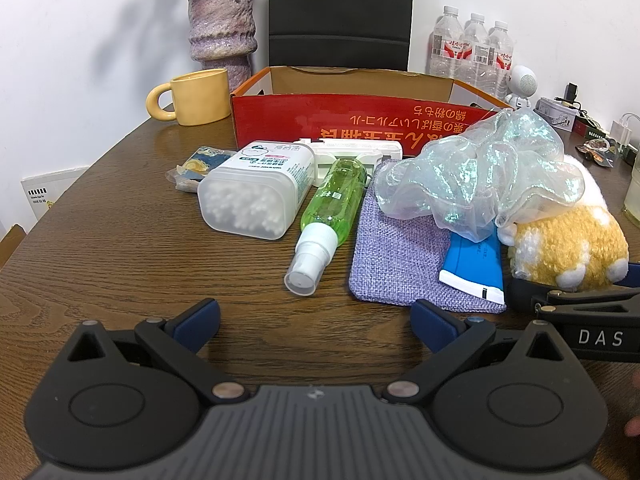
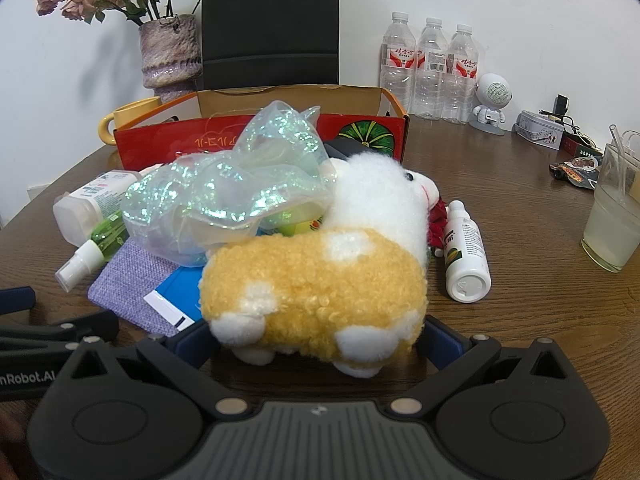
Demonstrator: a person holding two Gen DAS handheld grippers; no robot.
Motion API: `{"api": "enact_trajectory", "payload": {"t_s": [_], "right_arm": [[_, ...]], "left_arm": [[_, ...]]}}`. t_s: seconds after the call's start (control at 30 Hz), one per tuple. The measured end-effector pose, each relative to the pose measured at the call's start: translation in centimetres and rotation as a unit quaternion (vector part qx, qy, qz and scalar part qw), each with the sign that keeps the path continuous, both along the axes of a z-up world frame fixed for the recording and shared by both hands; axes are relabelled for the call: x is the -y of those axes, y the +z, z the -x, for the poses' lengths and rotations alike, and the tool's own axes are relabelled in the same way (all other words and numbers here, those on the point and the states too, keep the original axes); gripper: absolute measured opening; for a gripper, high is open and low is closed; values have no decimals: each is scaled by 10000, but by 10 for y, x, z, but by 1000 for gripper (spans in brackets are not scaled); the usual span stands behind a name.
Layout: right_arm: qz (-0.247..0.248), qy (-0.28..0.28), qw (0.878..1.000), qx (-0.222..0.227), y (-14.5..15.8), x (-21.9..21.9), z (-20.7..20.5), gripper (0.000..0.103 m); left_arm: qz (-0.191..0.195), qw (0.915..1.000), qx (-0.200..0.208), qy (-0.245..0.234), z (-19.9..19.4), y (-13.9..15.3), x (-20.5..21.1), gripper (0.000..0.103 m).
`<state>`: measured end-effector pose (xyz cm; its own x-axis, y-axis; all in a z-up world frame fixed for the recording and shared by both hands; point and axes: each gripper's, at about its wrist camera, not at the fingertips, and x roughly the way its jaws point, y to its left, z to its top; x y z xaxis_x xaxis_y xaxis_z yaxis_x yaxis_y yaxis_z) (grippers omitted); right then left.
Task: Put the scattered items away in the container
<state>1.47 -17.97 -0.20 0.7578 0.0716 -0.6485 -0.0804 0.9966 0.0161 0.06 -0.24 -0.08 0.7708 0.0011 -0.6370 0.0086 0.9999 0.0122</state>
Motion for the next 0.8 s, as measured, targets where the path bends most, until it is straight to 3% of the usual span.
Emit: {"api": "enact_trajectory", "payload": {"t_s": [0.3, 0.37, 0.43, 0.53, 0.57, 0.67, 0.77, 0.8], "right_arm": [[2, 224, 9997, 0, 0, 2, 16, 103], [30, 303, 9994, -139, 4, 6, 22, 103], [-119, 169, 9998, 77, 14, 17, 36, 103], [-600, 64, 9962, 629, 32, 40, 54, 103], [-724, 112, 9951, 657, 35, 44, 53, 103], [-857, 191, 9944, 594, 35, 47, 44, 103], [-857, 216, 9944, 583, 27, 44, 40, 103], [-860, 218, 9946, 539, 23, 43, 40, 103]], "left_arm": [[-3, 10000, 20, -63, 1, 0, 0, 103], [-50, 9996, 244, -158, 11, 7, 0, 103], [-31, 9973, 643, -346, 23, 17, 0, 103], [140, 9849, 1414, -985, 32, 35, 3, 103], [187, 9812, 1486, -1221, 25, 38, 7, 103], [411, 9764, 1363, -1624, -8, 40, 20, 103], [438, 9822, 1022, -1512, -41, 35, 36, 103], [406, 9818, 999, -1561, -46, 33, 39, 98]]}}
